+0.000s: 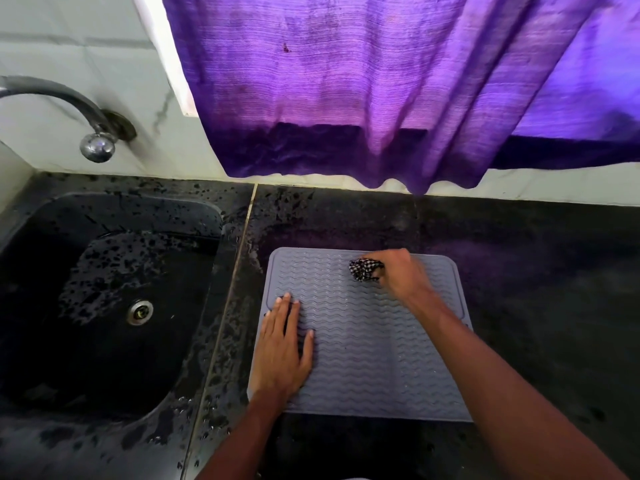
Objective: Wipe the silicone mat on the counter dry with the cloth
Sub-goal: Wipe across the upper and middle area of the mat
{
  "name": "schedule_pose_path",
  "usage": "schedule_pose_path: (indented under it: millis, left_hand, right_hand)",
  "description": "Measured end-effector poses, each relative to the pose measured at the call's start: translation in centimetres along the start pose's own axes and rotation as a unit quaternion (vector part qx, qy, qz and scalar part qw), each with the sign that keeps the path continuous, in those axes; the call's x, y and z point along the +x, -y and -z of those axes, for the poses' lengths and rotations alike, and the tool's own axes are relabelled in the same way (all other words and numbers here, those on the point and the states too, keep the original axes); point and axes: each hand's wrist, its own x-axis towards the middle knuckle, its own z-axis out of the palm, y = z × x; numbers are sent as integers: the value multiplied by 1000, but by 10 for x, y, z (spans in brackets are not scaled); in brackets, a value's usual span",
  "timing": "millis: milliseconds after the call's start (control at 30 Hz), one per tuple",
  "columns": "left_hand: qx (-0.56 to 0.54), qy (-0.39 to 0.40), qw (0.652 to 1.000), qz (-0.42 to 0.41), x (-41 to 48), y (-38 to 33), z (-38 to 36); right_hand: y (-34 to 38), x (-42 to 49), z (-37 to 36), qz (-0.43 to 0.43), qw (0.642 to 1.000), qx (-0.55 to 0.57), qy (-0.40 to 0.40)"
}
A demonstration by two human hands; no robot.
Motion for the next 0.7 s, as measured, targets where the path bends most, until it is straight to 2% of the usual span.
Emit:
schedule_pose_path:
  millis: [133,300,367,467,533,700]
  left_hand:
    - [12,3,1000,0,0,-1,2]
    - [6,0,1000,-1,0,0,1]
    - [2,-3,1000,-2,0,0,0]
    - [6,-2,1000,-2,0,0,0]
    - [3,-5,1000,-2,0,0,-1]
    - [1,-8,1000,-4,0,0,1]
  right_hand:
    - [-25,-11,-3,-14,999,-7,-31]
    - [-35,-5,7,-10,1000,6,-14]
    - [-37,-9,20,-18,999,14,-32]
    - [-50,-22,29,-60,996,-32,-49]
    - [-61,-29,27,-63,996,-11,-64]
    - [-71,-24,38,-58,998,-3,-13]
